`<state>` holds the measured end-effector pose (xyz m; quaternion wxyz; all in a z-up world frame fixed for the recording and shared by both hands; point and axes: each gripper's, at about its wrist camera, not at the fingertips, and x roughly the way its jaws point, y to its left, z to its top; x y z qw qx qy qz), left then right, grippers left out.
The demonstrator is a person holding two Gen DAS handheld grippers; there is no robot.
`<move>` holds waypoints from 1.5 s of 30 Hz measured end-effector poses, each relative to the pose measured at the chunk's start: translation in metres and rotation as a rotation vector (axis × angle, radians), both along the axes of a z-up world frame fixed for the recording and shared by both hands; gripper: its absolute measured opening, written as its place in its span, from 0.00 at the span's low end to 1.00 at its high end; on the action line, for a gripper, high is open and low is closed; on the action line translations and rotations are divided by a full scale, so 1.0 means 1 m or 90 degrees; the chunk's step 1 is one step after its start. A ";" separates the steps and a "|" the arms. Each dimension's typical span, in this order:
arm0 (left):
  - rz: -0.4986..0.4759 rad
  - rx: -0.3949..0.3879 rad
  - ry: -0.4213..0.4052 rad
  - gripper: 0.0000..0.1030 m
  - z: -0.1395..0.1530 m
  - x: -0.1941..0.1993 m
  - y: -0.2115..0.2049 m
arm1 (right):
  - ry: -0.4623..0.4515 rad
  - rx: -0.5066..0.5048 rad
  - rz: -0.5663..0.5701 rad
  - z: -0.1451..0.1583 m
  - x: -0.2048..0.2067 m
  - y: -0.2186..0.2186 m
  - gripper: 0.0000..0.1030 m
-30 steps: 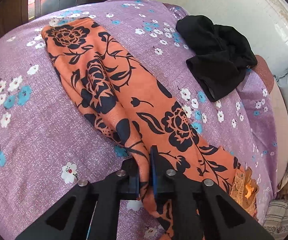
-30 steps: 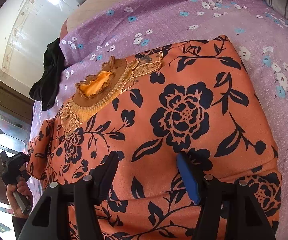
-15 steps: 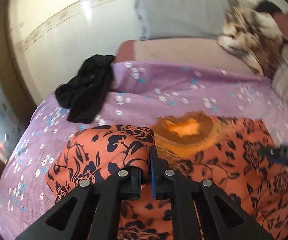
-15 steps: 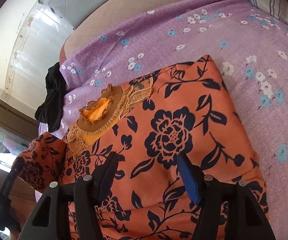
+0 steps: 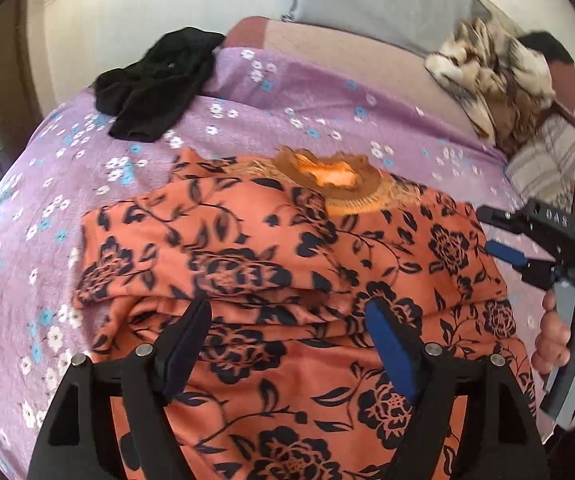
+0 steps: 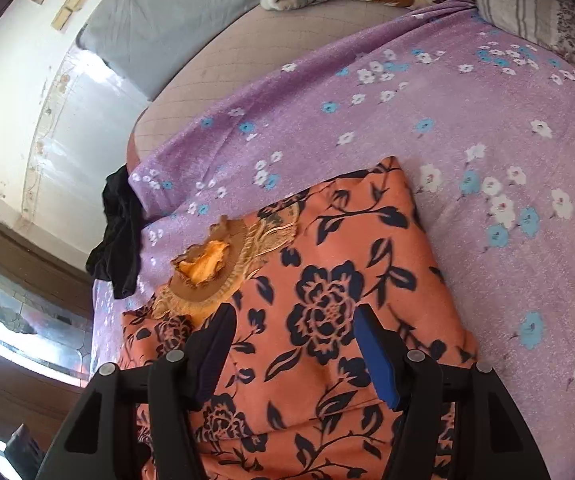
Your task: Fold small clothes
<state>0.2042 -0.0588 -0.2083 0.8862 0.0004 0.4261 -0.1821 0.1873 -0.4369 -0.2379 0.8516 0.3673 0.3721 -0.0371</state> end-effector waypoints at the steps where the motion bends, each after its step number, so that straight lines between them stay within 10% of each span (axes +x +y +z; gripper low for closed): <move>1: 0.041 -0.004 -0.004 0.78 0.001 0.005 0.017 | -0.019 0.005 0.032 0.003 0.002 0.012 0.63; 5: 0.180 -0.089 0.082 0.77 -0.021 0.044 0.089 | -0.081 -0.010 0.168 0.014 0.011 0.075 0.52; 9: 0.257 -0.230 0.214 0.35 -0.064 0.065 0.141 | -0.088 -0.051 0.245 0.011 0.020 0.131 0.36; 21: 0.282 -0.406 0.288 0.36 -0.097 0.098 0.160 | 0.031 -0.065 0.311 -0.054 0.043 0.176 0.36; 30: 0.243 -0.269 0.116 0.06 -0.051 0.106 0.118 | 0.049 -0.060 0.329 -0.051 0.042 0.173 0.36; 36: -0.011 -0.207 -0.009 0.06 0.000 0.074 0.024 | 0.018 0.003 0.262 -0.022 0.043 0.118 0.39; 39: -0.182 -0.146 -0.001 0.06 -0.001 0.047 -0.036 | -0.024 0.083 0.177 -0.012 0.036 0.071 0.61; 43: -0.278 -0.045 0.001 0.53 -0.010 0.024 -0.077 | -0.062 0.187 0.120 -0.009 0.030 0.028 0.62; 45: -0.253 -0.048 -0.013 0.58 -0.004 0.027 -0.065 | -0.063 0.200 0.121 -0.007 0.030 0.023 0.65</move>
